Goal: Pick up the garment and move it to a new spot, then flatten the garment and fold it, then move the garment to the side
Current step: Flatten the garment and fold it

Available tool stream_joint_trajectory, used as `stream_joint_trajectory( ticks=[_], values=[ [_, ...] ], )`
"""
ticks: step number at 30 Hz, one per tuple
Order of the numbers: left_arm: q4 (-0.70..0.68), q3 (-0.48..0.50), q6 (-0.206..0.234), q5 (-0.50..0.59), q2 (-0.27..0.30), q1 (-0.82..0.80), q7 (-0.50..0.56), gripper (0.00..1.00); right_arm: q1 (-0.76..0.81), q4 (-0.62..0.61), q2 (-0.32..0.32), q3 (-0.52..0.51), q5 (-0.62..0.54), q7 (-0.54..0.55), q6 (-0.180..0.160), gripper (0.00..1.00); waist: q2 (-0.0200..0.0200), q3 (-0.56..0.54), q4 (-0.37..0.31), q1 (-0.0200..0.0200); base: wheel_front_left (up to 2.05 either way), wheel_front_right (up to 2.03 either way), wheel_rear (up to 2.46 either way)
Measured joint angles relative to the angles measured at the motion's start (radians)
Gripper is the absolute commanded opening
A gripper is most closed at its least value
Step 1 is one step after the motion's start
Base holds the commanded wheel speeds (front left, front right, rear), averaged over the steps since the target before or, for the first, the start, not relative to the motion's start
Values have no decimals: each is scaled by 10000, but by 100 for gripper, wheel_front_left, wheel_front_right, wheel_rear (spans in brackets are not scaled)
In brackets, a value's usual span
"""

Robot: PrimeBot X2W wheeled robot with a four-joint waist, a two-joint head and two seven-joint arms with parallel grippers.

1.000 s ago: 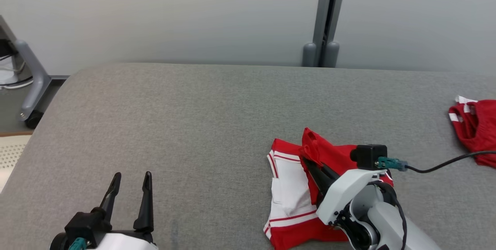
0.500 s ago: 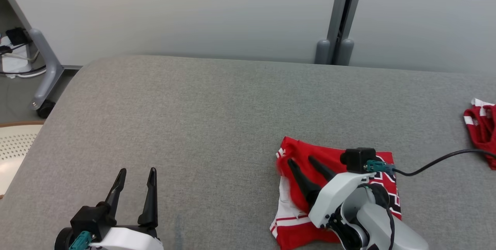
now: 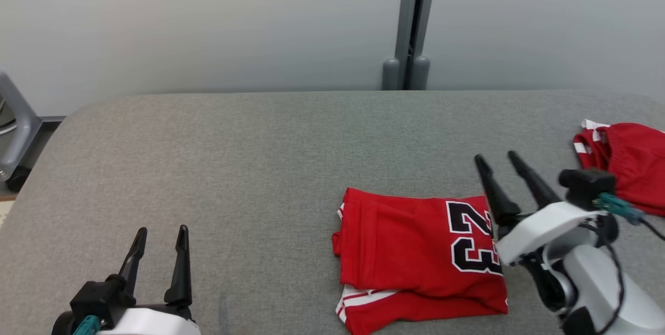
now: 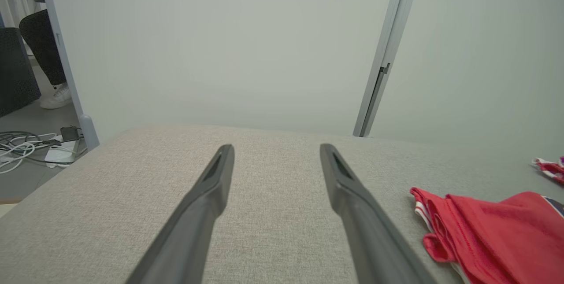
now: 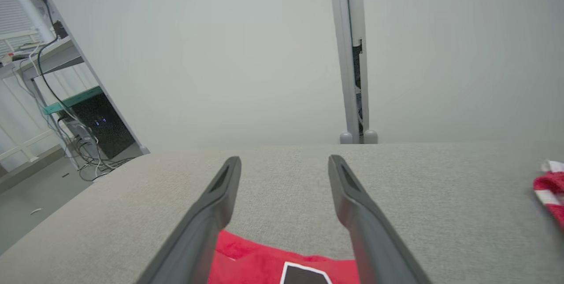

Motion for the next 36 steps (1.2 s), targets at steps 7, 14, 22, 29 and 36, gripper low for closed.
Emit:
stream_joint_trajectory(
  ticks=[7,14,22,29,36],
  values=[
    [-265,487,-63,173,0,208,0,100,1743,-2228,-138,-2217,-1398,-13,0,100,0,-48,-487,0,0,0,0],
    [-525,763,-92,351,-4,337,0,100,3378,-3603,311,-3400,-2136,-13,0,100,0,-119,-807,0,0,0,0],
    [-665,917,-176,539,0,552,0,100,4455,-4165,660,-3868,-2355,-13,0,100,0,-251,-953,0,0,0,0],
    [-541,826,-219,830,73,779,0,100,4811,-4217,681,-4029,-2650,-13,0,100,0,-332,-940,0,0,0,0],
    [-608,807,-198,1011,125,971,0,100,5025,-4263,811,-4113,-2869,-13,0,100,0,-377,-825,0,0,0,0]
  ],
)
